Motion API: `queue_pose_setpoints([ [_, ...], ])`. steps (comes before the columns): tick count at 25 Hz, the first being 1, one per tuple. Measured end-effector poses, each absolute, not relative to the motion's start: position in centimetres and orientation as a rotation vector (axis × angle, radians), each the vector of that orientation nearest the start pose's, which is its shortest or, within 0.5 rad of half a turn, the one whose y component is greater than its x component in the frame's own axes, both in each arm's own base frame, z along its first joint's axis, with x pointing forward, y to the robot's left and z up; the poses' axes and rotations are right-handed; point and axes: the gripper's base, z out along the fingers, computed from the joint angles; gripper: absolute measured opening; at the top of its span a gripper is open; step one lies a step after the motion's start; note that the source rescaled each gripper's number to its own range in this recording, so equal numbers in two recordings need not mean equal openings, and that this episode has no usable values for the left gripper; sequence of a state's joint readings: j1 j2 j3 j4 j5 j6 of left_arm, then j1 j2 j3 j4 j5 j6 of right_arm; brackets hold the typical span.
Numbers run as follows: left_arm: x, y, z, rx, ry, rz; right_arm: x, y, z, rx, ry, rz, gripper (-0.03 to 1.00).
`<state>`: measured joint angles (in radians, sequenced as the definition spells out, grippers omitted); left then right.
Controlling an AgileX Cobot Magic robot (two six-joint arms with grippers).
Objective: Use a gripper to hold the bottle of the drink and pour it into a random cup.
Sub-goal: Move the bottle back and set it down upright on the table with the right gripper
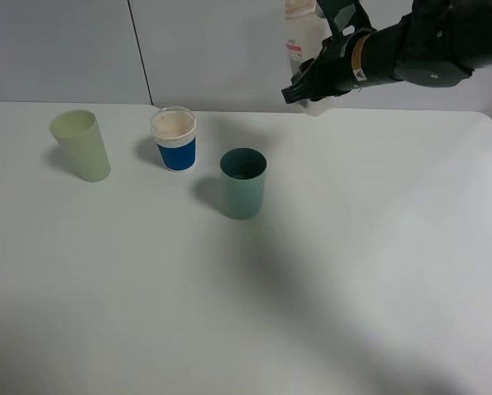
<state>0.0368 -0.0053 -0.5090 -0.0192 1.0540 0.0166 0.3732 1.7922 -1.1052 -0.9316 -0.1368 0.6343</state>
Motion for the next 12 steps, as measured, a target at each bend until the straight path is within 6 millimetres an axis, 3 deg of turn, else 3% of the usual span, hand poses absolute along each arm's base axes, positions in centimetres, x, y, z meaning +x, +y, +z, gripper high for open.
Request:
queue_pose_setpoints([
  [4, -0.6, -0.2, 28.0, -0.019, 2.023, 0.011, 36.1, 14.2, 20.7, -0.729, 1.9, 0.218, 0.01],
  [12, -0.6, -0.2, 28.0, -0.019, 2.023, 0.011, 35.2, 11.5, 18.3, -0.636, 1.82, 0.166, 0.0],
])
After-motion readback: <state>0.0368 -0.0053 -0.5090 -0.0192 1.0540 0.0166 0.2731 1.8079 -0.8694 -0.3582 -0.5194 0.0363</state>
